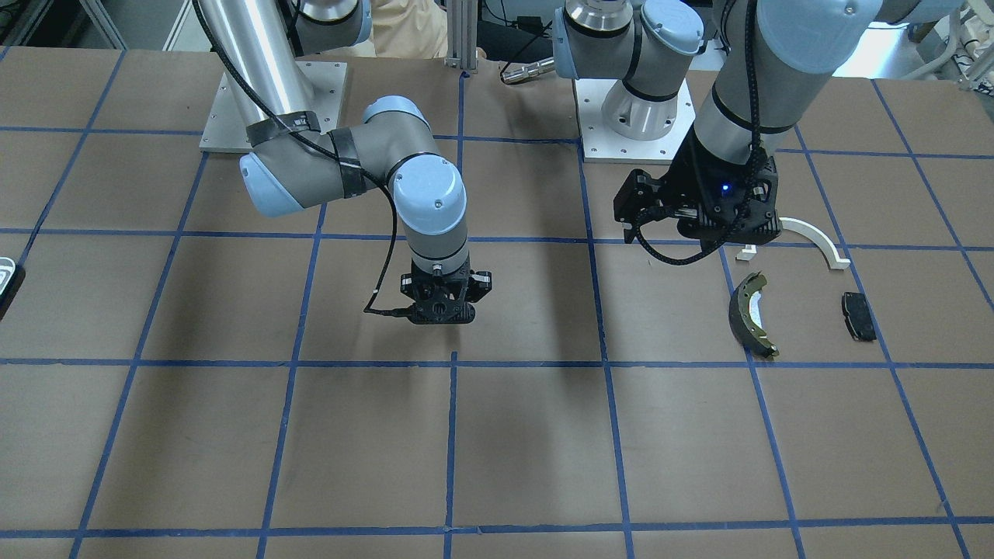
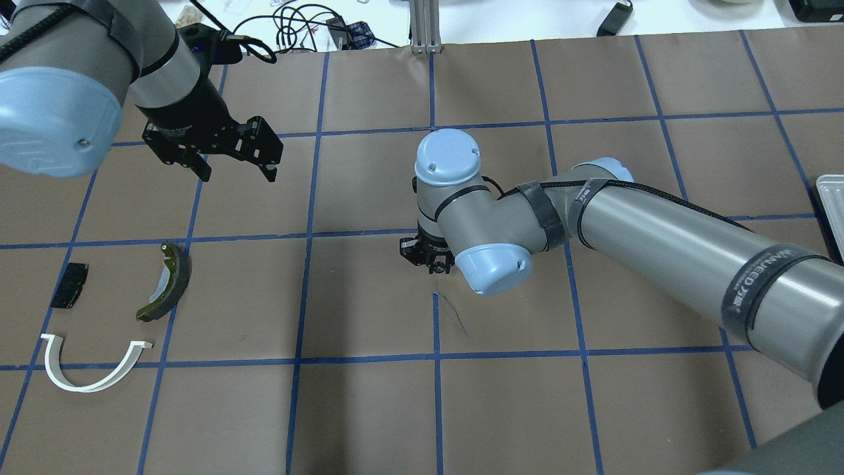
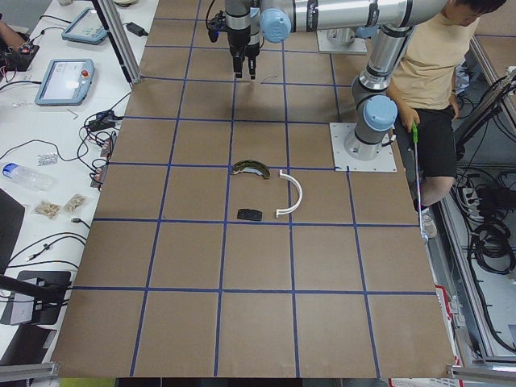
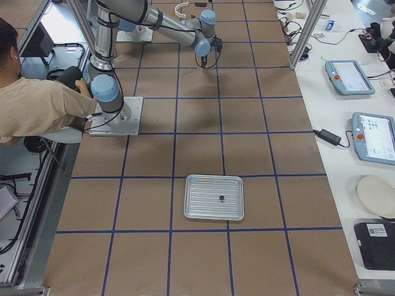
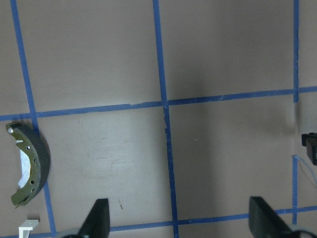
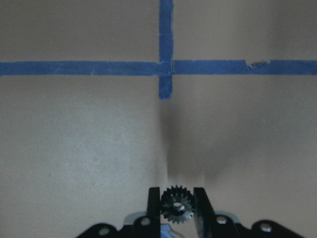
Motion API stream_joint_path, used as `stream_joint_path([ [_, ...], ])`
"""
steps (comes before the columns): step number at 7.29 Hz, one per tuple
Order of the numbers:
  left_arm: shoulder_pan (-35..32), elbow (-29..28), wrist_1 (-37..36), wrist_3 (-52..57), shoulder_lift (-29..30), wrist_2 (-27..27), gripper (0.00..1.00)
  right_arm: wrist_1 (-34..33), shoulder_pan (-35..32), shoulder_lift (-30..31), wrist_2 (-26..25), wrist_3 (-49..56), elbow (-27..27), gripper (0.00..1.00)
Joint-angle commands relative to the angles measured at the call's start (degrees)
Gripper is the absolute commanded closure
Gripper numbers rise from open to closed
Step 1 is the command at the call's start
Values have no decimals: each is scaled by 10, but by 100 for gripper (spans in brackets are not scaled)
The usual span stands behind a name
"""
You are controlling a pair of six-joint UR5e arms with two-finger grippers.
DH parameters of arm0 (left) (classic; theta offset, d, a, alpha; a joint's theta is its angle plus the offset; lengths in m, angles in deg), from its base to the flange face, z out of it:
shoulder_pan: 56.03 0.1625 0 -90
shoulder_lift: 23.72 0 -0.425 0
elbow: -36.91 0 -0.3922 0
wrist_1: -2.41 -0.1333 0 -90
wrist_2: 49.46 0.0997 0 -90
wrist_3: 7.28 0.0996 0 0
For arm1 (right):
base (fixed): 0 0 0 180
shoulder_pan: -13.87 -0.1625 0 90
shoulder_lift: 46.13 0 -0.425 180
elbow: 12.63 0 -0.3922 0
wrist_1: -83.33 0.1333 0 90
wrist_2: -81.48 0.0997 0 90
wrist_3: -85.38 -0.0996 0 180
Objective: Place bearing gear from tray to pile
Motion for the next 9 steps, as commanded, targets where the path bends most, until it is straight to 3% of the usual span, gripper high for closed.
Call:
stream_joint_path([
  [1, -2, 3, -10, -11, 8, 1, 0, -14, -2, -2, 44, -26, 4, 43],
  [2, -3, 4, -51, -45, 11, -2, 0, -16, 0, -1, 36, -21, -3, 5],
  [4, -15, 9, -57, -55, 28, -7, 0, -3, 69, 27, -12, 86, -28, 0],
  [6, -51, 9, -58, -93, 42, -7, 0, 32, 203, 56, -47, 192, -29, 0],
  [9, -157, 40, -162, -158, 99, -8, 0, 58, 439, 74, -47, 446, -54, 0],
])
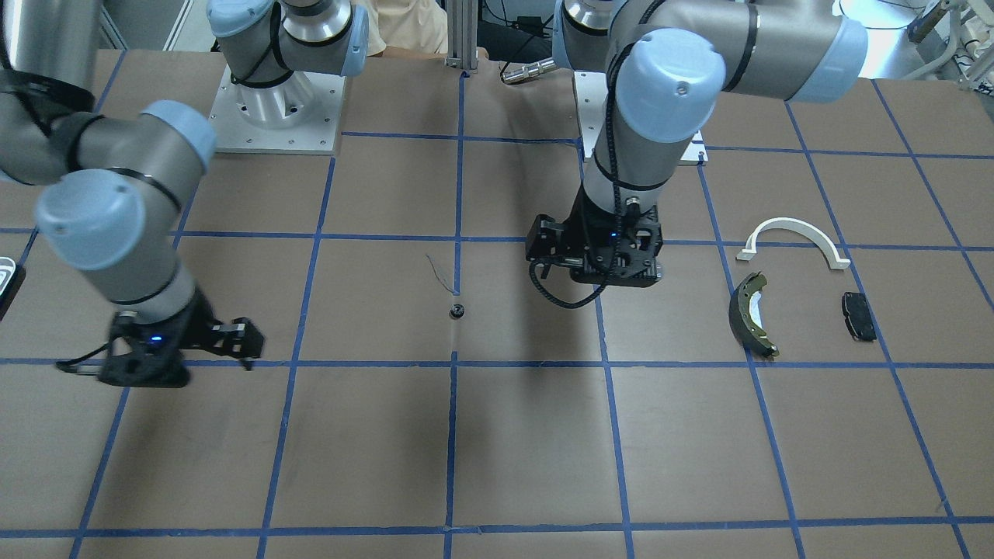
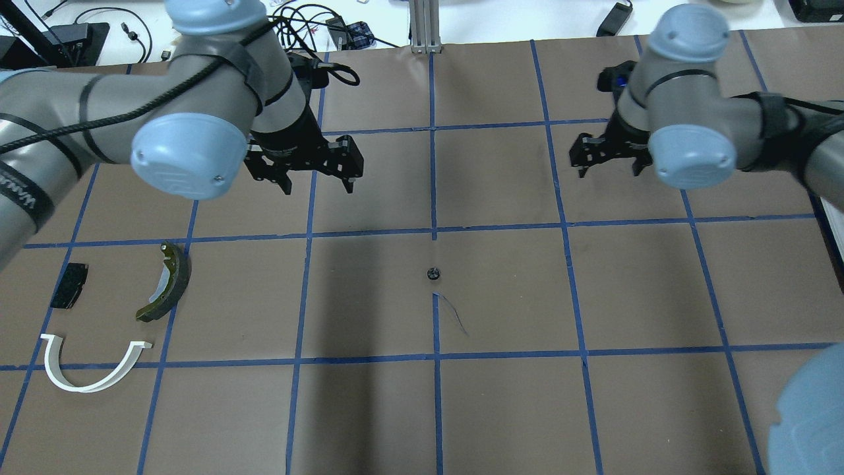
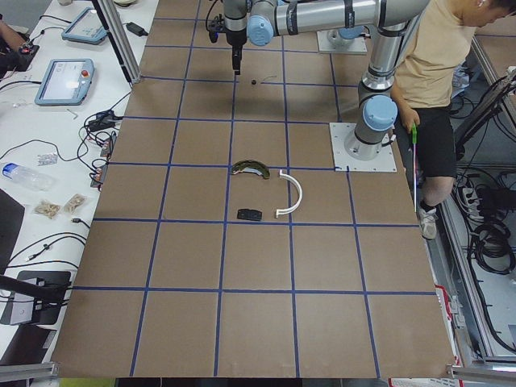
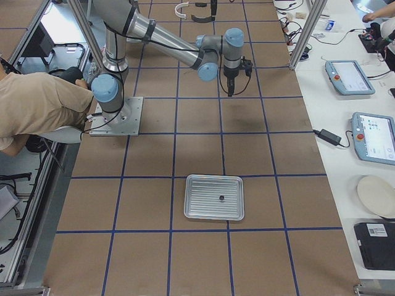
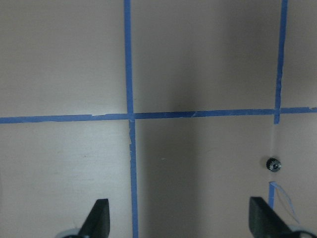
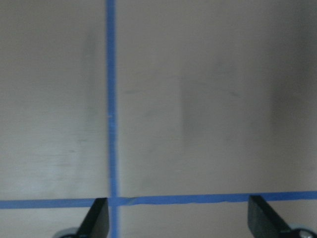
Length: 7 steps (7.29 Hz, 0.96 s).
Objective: Place bearing gear from tray to pile
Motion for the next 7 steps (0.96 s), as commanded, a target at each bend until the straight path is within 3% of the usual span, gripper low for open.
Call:
stream_joint_path([
  [1, -66, 38, -99, -37, 47, -1, 0, 17, 141, 1, -2, 192, -41, 2],
  [5, -130, 69, -186, -68, 115, -1, 0, 10, 314, -45, -19, 414, -54, 3],
  [7, -134, 69, -199, -67, 143, -2, 0, -66, 360, -105, -16, 510, -58, 4],
])
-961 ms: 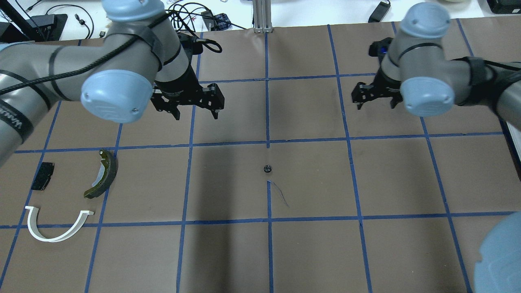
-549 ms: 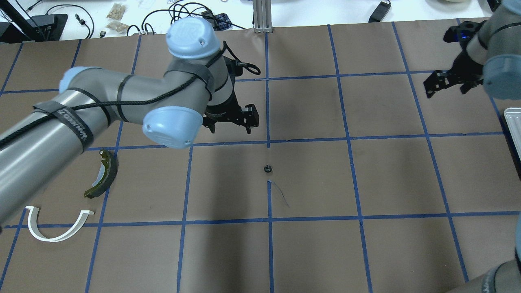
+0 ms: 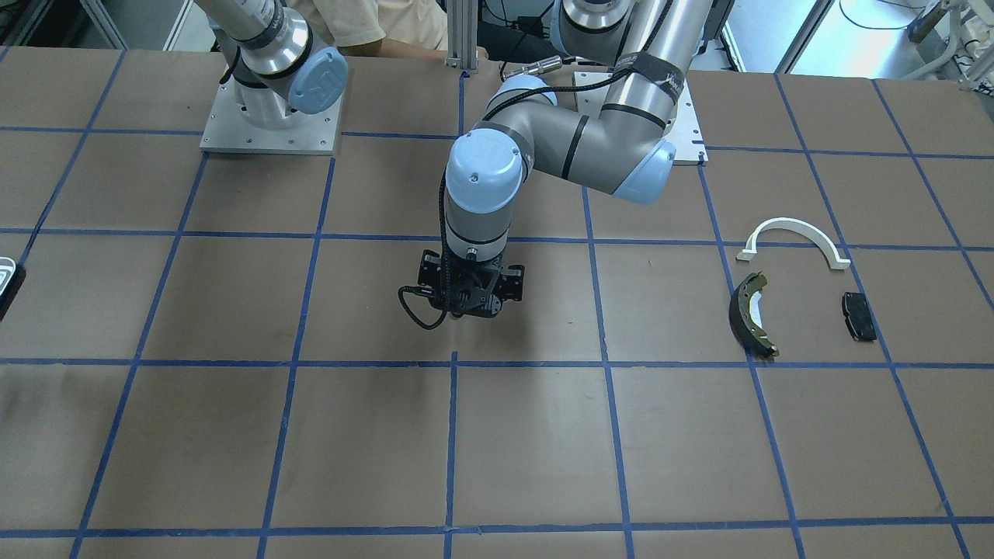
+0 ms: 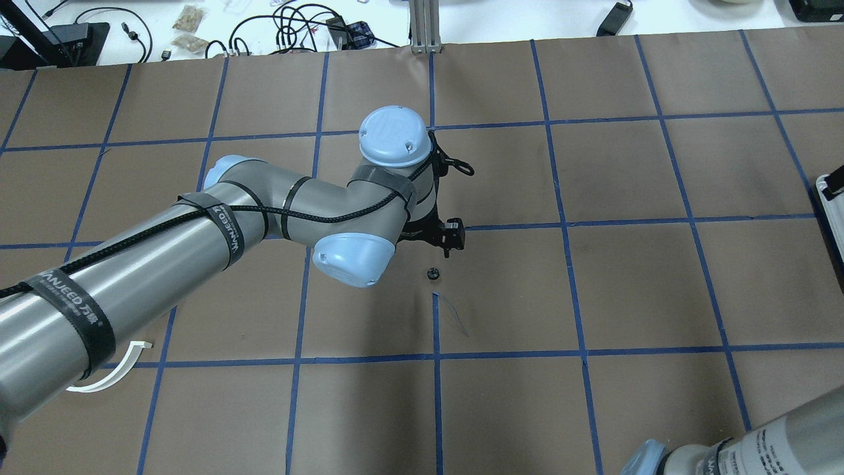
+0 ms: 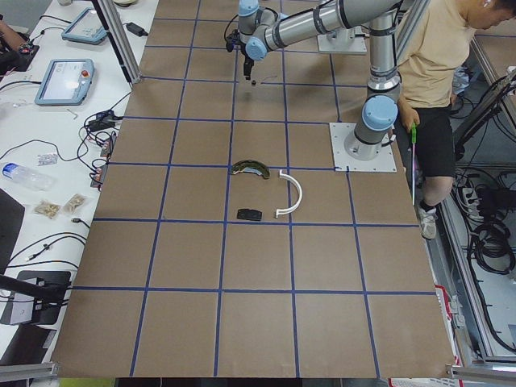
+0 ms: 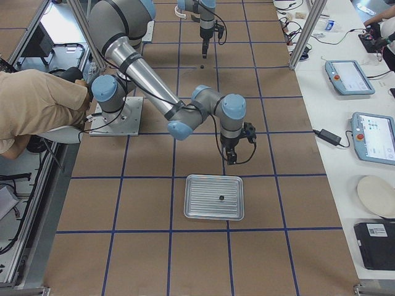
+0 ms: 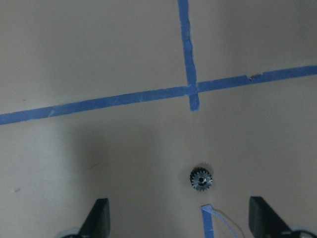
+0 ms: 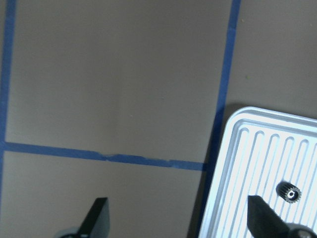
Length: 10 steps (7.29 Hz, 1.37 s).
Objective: Place bearing gear from tray to pile
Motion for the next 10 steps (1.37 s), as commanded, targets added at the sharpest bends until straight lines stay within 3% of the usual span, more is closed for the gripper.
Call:
stream_joint_path([
  [1, -6, 0, -22, 0, 32, -1, 0, -63, 39, -58, 3, 73, -6, 4],
  [2, -13, 0, -28, 0, 41, 0, 0, -64, 43, -65, 2, 87, -6, 6],
  [3, -15, -1, -29, -1, 47, -1, 8, -66, 43, -65, 3, 91, -10, 7],
  [5, -15, 1, -28, -2, 53, -1, 9, -70, 45, -94, 1, 109, -47, 9],
  [6, -15, 0, -28, -2, 55, -1, 16, -70, 55, -108, 1, 105, -61, 11],
  [7, -15, 0, -28, -1, 55, -1, 27, -69, 65, -112, 3, 103, -62, 14],
  [10, -15, 0, -28, -1, 55, -1, 85, -62, 67, -117, 0, 60, -60, 25],
])
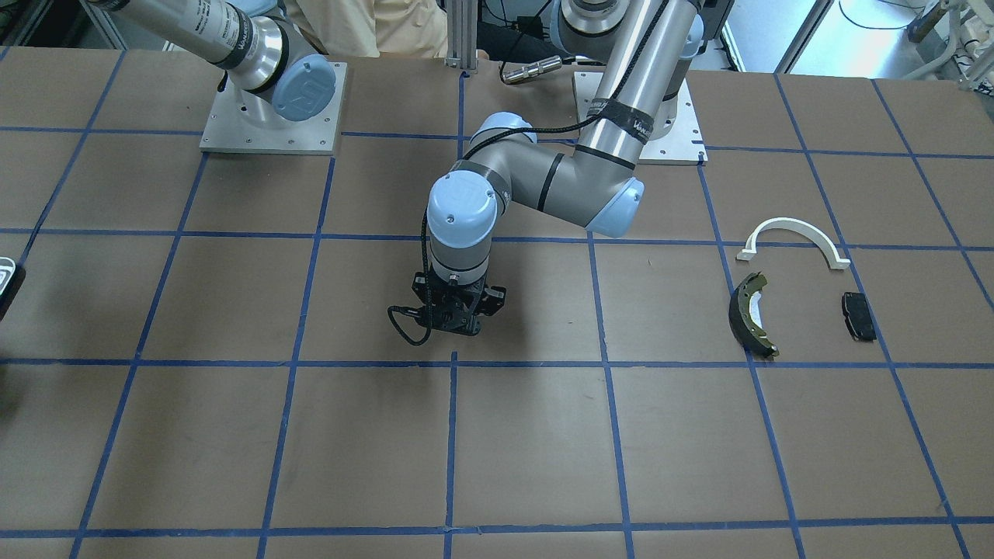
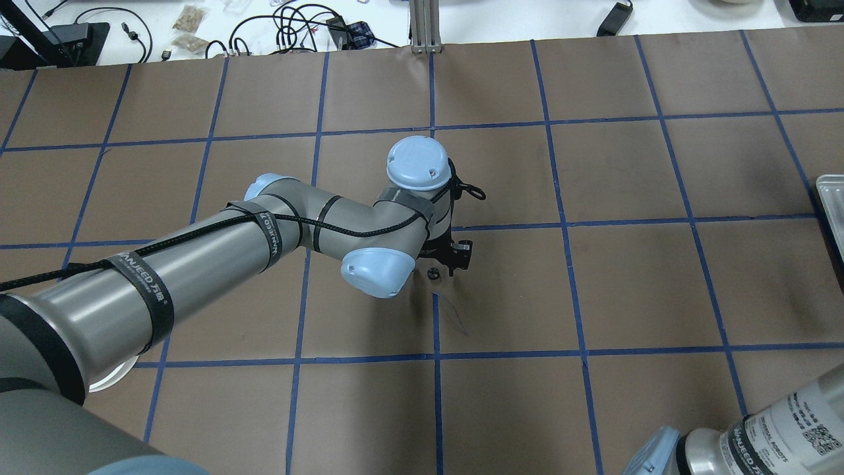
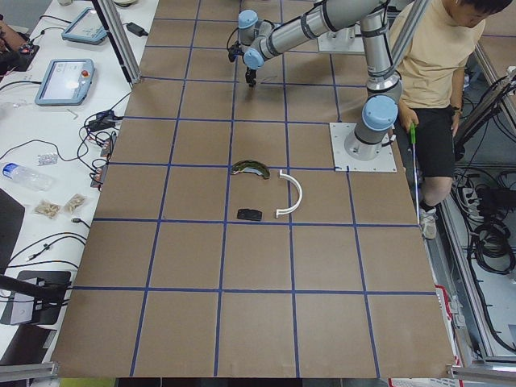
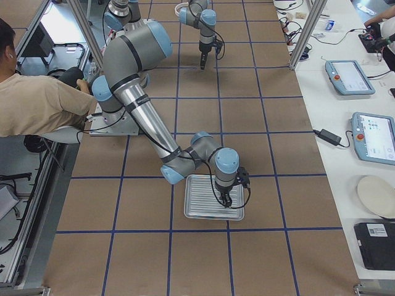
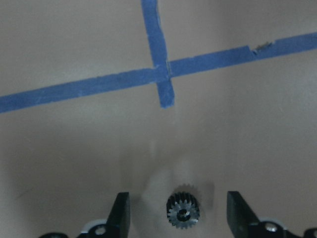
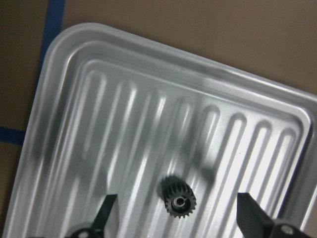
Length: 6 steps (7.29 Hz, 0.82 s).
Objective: Place bearing gear from tray to pile
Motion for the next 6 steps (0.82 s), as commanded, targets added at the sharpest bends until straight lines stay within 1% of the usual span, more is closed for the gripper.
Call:
stream_joint_path([
  [1, 0, 1, 3, -1, 1, 1, 100, 1, 1, -2, -2, -17, 1, 40],
  [2, 0, 1, 2, -1, 0, 4, 100, 1, 1, -3, -3, -18, 1, 46],
  [3, 0, -7, 3, -3, -5, 8, 100, 1, 1, -4, -1, -18, 1, 55],
  [4, 5, -18, 10, -3, -22, 10, 100, 1, 1, -11, 2, -15, -1, 59],
  [5, 24, -39, 30, 1, -29, 11, 100, 0, 1, -11, 2, -12, -1, 64],
  [6, 68, -74, 72, 2, -38, 10, 100, 1, 1, -8, 3, -13, -1, 74],
])
